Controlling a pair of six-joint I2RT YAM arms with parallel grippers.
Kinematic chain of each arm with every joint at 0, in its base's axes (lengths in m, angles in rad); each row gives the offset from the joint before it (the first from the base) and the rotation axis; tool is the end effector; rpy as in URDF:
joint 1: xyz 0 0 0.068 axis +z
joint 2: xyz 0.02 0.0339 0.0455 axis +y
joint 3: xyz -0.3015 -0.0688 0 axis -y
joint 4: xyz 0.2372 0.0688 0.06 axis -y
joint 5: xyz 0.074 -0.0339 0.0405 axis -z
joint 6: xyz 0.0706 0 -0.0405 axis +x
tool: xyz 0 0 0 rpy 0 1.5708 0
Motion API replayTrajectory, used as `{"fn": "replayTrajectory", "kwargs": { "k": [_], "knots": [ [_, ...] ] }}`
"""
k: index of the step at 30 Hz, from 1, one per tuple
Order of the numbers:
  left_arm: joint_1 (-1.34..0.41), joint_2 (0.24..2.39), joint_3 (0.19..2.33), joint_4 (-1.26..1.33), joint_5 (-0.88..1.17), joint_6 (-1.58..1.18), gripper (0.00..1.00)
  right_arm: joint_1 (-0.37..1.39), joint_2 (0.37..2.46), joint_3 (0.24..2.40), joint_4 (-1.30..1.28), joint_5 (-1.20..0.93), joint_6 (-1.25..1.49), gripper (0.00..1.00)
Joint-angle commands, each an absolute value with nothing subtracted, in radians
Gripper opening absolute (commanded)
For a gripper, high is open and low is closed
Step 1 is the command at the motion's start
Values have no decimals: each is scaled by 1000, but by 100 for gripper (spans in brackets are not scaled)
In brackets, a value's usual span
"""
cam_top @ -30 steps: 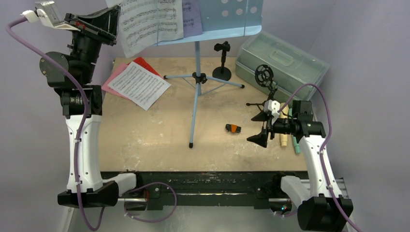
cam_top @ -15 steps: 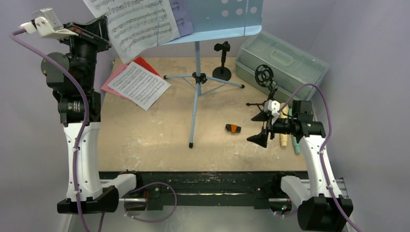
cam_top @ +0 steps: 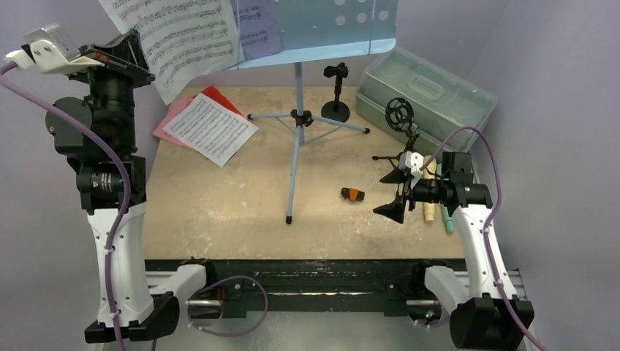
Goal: Pack up the instrument practice props
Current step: Pick up the sheet music from the music stand, then place the sheet music at the corner of the board.
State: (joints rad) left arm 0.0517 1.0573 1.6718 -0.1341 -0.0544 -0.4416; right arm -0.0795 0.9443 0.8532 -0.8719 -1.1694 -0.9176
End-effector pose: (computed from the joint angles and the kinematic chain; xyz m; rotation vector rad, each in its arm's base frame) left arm 0.1588 0.0121 0.6287 -0.3151 1.0502 -0.3206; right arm 0.1476 0.0534 0.3125 -1.1626 1.6157 0.8407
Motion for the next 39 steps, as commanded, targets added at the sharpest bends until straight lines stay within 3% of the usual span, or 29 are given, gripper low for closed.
{"fn": "replayTrajectory", "kwargs": {
  "k": [1,12,24,39],
  "knots": [
    [42,1018,1700,-143,-108,-381,0,-81,949,862,-884,-1190,-935,99],
    [32,933,1624,-174,-137,-337,0,-81,946,860,-884,-1189,-942,99],
    [-31,693,1264,-267,-470,-261,0,-81,974,865,-892,-1184,-959,99],
    [-34,678,826,-136,-404,-348,0,-81,1000,867,-890,-1177,-963,99]
  ]
}}
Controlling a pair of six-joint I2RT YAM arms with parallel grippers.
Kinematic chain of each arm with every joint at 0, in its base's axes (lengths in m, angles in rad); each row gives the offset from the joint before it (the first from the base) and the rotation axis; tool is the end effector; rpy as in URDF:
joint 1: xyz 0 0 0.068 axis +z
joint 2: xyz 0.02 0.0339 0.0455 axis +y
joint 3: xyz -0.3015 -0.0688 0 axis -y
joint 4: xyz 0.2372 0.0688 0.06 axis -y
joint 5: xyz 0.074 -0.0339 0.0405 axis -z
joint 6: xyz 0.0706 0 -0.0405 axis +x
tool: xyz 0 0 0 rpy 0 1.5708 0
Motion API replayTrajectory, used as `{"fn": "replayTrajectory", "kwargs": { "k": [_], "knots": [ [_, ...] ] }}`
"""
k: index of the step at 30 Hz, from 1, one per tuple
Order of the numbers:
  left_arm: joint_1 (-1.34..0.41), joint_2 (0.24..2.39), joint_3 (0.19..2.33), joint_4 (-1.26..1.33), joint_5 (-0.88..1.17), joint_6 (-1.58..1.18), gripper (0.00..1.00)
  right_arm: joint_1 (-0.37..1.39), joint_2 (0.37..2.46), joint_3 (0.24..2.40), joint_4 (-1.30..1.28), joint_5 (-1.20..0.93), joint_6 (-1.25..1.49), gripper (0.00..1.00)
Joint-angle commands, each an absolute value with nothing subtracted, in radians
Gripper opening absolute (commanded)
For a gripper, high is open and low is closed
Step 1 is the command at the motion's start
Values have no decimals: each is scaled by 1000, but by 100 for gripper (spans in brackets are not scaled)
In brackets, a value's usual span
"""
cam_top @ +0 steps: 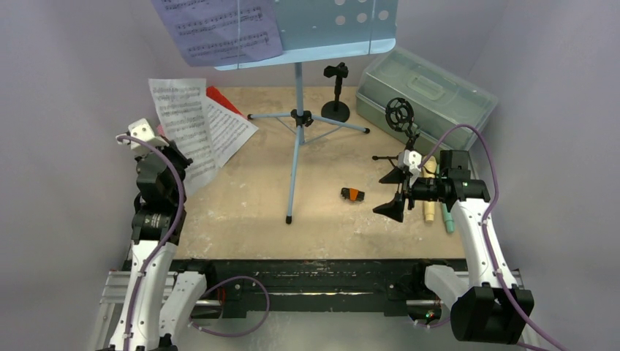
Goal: Pack up the instrument practice props
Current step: Place the sheet music at the corner of the board.
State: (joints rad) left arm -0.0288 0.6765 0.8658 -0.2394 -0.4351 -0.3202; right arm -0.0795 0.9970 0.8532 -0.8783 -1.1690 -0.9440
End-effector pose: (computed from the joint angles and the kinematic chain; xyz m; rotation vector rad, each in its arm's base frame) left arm 0.1452 0.0256 0.3989 -0.5589 1.5172 0.0832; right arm 0.1574 0.0526 0.3054 -1.1634 1.6423 0.8687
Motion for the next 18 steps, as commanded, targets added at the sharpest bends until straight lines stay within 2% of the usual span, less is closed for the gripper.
{"fn": "replayTrajectory", "kwargs": {
  "k": [1,18],
  "knots": [
    [-34,687,814,-124,-396,-351,0,-81,1000,867,-890,-1177,-963,99],
    [21,880,717,96,-220,-481,0,-81,999,868,-896,-1177,-969,99]
  ]
}}
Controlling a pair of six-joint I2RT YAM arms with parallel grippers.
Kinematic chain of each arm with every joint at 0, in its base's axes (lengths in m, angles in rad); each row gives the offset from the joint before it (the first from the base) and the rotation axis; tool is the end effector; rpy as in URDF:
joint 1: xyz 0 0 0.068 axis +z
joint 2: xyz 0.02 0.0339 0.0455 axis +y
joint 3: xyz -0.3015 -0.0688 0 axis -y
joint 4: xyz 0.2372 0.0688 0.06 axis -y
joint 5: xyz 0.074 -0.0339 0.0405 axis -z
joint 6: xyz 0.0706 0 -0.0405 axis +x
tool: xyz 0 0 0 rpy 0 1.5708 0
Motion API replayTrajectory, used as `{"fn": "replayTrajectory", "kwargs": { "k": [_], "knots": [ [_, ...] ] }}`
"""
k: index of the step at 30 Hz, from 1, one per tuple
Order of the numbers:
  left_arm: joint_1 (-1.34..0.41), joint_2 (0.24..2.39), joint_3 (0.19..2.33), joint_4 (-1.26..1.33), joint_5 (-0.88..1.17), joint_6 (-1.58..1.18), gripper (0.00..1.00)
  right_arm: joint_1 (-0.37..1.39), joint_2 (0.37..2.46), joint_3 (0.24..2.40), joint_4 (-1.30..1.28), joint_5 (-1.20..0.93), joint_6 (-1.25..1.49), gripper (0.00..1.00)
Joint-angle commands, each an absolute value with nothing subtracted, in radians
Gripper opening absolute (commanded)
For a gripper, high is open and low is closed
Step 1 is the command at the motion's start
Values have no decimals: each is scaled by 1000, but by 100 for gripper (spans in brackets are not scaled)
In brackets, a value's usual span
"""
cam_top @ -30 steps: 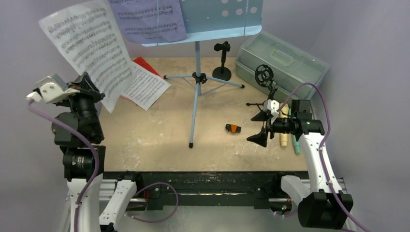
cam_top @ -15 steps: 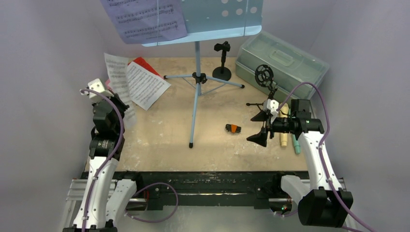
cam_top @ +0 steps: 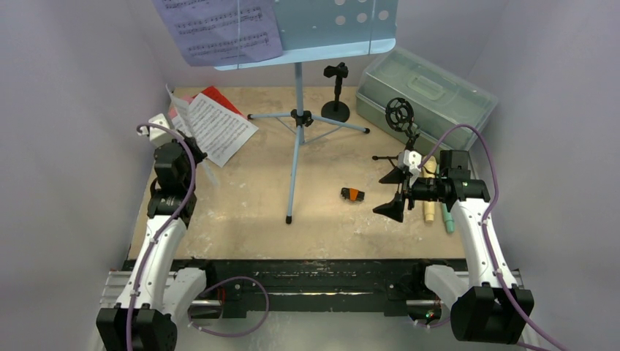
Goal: Pack up the instrument practice props
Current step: Place the sheet music at the corner of the board.
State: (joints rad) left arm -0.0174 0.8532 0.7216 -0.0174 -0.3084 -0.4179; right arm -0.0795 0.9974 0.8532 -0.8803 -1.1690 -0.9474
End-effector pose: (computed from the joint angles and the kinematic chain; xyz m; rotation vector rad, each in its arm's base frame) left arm 0.2048 0.0179 0.3480 -0.5605 1.6188 -0.0580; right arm 0.1573 0.0527 0.3052 -1.1652 1.6417 0.8684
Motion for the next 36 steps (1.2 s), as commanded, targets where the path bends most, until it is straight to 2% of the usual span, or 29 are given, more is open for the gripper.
{"fn": "replayTrajectory", "kwargs": {
  "k": [1,6,10,16,20,25,32,34,35,36],
  "knots": [
    [36,894,716,105,-199,-492,0,-81,999,868,-896,-1177,-970,99],
    [79,956,713,174,-87,-555,0,-80,998,868,-899,-1178,-974,99],
    [165,1044,717,247,102,-653,0,-80,998,868,-900,-1178,-974,99],
    [319,1223,696,489,396,-862,0,-80,996,870,-907,-1178,-983,99],
    [373,1312,678,746,551,-1045,0,-78,996,870,-908,-1178,-986,99],
    [424,1426,687,801,530,-1105,0,-74,996,870,-911,-1177,-988,99],
    [445,1767,745,926,567,-1172,0,-72,993,870,-913,-1176,-989,99],
    [445,1795,763,910,551,-1157,0,-72,991,870,-912,-1177,-991,99],
    [444,1794,775,875,536,-1131,1,-72,992,870,-911,-1177,-989,99],
    [445,1790,792,815,514,-1091,7,-72,993,870,-911,-1177,-989,99]
  ]
}}
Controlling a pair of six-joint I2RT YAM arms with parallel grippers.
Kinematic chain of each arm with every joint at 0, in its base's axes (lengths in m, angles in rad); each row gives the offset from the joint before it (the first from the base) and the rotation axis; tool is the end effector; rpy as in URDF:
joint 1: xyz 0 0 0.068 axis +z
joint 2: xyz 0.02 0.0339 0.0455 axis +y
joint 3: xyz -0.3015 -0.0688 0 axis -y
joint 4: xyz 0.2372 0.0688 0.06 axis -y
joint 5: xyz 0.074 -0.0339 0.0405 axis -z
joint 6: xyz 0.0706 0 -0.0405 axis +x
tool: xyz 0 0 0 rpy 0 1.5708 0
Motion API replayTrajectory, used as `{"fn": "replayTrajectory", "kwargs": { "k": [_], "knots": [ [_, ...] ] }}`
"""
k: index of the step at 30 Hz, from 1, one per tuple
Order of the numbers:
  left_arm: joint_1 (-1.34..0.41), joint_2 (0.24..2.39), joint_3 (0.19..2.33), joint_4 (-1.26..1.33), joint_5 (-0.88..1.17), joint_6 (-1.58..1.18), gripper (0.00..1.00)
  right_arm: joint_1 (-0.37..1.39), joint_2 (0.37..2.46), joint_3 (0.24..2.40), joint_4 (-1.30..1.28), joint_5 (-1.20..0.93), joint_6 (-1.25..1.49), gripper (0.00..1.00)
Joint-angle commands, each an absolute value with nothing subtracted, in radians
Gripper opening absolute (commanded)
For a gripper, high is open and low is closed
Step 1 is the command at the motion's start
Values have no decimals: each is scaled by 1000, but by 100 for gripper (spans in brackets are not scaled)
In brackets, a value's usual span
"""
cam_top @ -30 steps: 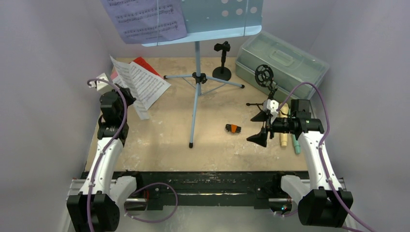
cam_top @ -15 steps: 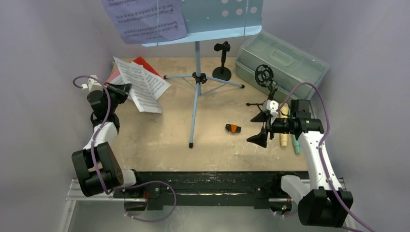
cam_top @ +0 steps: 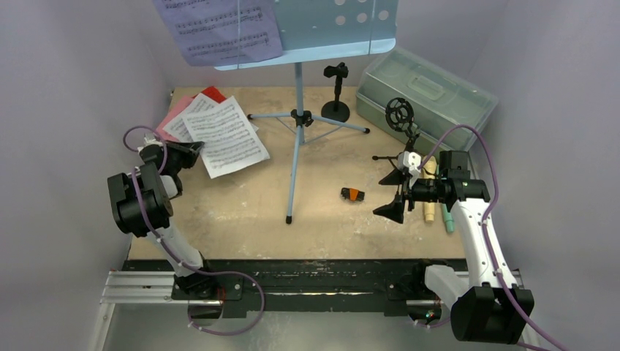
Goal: Pack up the instrument practice props
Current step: Place the sheet music at the corner of the board.
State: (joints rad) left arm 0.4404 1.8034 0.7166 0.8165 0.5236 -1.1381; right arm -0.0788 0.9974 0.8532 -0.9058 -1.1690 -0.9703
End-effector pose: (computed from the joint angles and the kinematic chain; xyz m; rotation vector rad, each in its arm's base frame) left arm 0.3617 0.1314 0.1888 -1.0626 1.5932 -0.9603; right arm 0.1550 0.0529 0.3039 -1.1745 1.6443 0.8740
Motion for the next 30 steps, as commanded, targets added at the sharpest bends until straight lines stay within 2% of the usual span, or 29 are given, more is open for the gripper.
{"fn": "replayTrajectory", "kwargs": {
  "k": [1,3,10,12,15,21,26,30],
  "knots": [
    [445,1782,811,745,490,-1050,15,-72,993,870,-911,-1177,-989,99],
    [445,1764,853,592,439,-978,33,-72,992,870,-912,-1177,-991,99],
    [432,1673,973,143,169,-822,70,-72,989,870,-913,-1177,-992,99],
    [427,1623,975,99,121,-801,76,-72,989,870,-913,-1177,-991,99],
    [427,1521,940,73,89,-829,98,-72,990,870,-911,-1177,-990,99],
    [431,1376,810,162,190,-914,100,-72,991,868,-909,-1177,-989,99],
    [437,1334,781,215,340,-930,100,-72,989,868,-908,-1175,-989,99],
    [437,1269,776,192,369,-886,99,-72,988,868,-906,-1175,-989,99]
  ]
}}
